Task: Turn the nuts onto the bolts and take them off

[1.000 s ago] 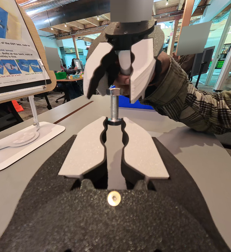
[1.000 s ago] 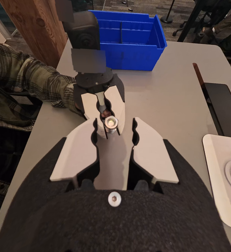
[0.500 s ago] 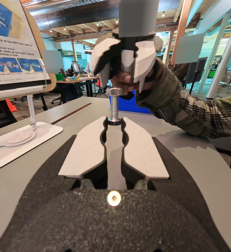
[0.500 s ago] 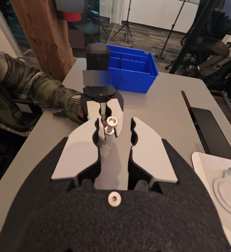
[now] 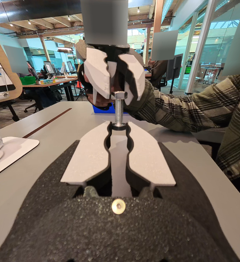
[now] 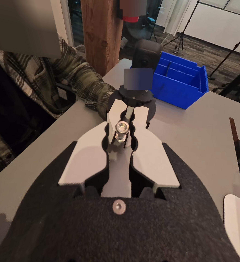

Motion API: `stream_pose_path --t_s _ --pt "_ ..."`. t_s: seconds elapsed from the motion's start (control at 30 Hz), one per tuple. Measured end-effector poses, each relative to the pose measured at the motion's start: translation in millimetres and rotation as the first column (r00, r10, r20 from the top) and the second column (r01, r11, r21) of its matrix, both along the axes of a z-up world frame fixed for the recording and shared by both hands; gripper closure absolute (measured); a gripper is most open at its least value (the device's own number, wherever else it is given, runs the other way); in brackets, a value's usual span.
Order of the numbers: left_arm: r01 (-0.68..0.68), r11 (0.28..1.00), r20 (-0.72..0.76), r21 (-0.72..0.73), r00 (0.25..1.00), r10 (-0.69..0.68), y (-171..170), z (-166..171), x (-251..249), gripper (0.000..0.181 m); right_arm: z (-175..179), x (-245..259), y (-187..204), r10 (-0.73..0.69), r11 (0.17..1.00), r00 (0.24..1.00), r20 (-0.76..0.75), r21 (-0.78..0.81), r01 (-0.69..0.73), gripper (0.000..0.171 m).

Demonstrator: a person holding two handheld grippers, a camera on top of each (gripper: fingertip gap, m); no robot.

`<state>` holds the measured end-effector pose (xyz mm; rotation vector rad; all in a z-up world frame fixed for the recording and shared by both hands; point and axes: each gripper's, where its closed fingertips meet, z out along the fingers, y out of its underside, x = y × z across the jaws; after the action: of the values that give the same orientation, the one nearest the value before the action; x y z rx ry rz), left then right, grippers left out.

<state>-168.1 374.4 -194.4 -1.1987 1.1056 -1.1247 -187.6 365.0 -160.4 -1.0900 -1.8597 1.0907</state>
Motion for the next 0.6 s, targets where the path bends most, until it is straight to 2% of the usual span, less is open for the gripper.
stream_pose_path --t_s 0.07,0.17,0.3,0.6 --pt "-0.004 1.000 -0.006 0.004 1.000 0.004 -0.3 -1.0 1.2 0.163 -1.4 -0.4 3.2 -0.018 1.000 1.000 0.009 0.012 0.018 0.152" --pt "-0.044 0.999 0.001 0.006 0.999 0.044 3.9 0.2 -0.2 0.163 -0.1 -3.4 9.1 -0.070 0.998 0.997 0.015 -0.003 0.070 0.152" --pt "-0.149 0.989 0.011 0.021 0.989 0.149 15.3 4.9 -7.9 0.163 5.1 -11.3 20.8 -0.213 0.975 0.977 0.017 -0.062 0.214 0.152" --pt "-0.370 0.918 0.009 0.142 0.928 0.372 27.2 16.5 -21.7 0.163 15.4 -21.4 29.5 -0.541 0.839 0.841 0.010 -0.061 0.541 0.152"
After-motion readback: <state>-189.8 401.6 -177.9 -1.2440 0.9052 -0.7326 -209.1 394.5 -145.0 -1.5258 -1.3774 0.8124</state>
